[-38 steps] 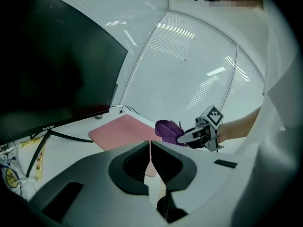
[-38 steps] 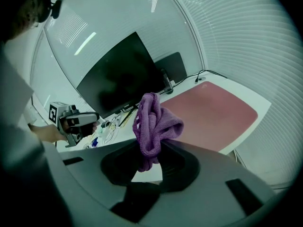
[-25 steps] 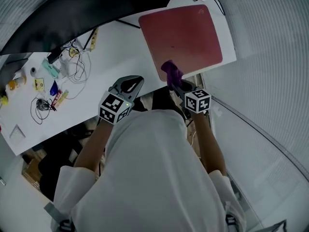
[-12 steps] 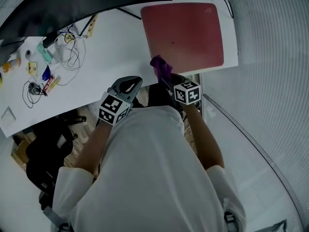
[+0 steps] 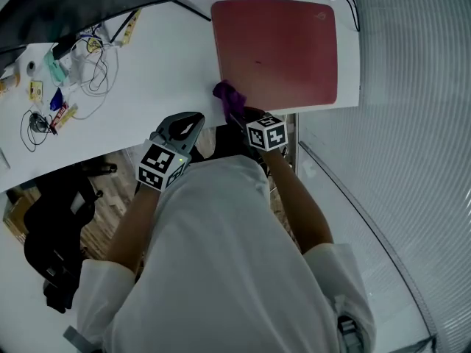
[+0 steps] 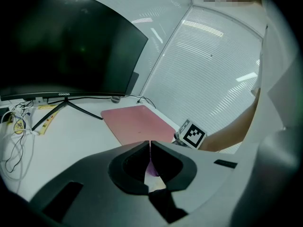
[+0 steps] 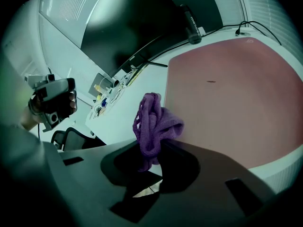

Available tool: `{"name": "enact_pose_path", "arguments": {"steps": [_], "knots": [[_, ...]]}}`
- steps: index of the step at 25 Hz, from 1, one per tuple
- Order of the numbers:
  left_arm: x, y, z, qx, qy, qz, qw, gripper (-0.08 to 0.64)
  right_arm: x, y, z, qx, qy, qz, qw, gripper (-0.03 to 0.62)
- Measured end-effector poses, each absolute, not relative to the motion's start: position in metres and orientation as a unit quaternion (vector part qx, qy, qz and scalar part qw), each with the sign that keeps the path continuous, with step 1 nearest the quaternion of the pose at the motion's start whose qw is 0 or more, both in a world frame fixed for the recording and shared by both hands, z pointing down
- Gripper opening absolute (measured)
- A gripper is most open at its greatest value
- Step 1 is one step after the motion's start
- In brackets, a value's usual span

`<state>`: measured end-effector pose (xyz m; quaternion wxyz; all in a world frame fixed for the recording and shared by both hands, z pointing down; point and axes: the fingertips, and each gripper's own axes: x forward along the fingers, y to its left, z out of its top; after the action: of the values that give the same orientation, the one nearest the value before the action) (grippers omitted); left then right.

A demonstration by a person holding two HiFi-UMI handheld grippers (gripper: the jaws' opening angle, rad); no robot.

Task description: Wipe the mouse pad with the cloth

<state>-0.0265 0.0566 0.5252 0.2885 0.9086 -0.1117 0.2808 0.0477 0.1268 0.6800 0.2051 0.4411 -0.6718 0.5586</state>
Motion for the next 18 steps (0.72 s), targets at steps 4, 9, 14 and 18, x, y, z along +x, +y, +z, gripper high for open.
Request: {"name": "enact_pose_path", "arguments": {"steps": [4, 9, 14, 18], "knots": [[-0.031, 0.057, 0.533, 0.904, -0.121, 0.288, 0.293, 0.023, 0.048, 0.122, 0.693, 0.439, -0.669, 0.56, 0.214, 0.101], [-0.025, 0.057, 0.535, 0.901, -0.128, 0.293, 0.294, 0.023, 0.065, 0.122, 0.7, 0.447, -0.659, 0.559, 0.231, 0.101], [-0.012, 0.056, 0.532, 0.902, -0.131, 0.293, 0.291, 0.023, 0.079, 0.125, 0.704, 0.448, -0.657, 0.559, 0.235, 0.101], [0.003, 0.057, 0.529, 0.904, -0.133, 0.29, 0.286, 0.023, 0.093, 0.128, 0.706, 0.446, -0.661, 0.555, 0.238, 0.101]]}}
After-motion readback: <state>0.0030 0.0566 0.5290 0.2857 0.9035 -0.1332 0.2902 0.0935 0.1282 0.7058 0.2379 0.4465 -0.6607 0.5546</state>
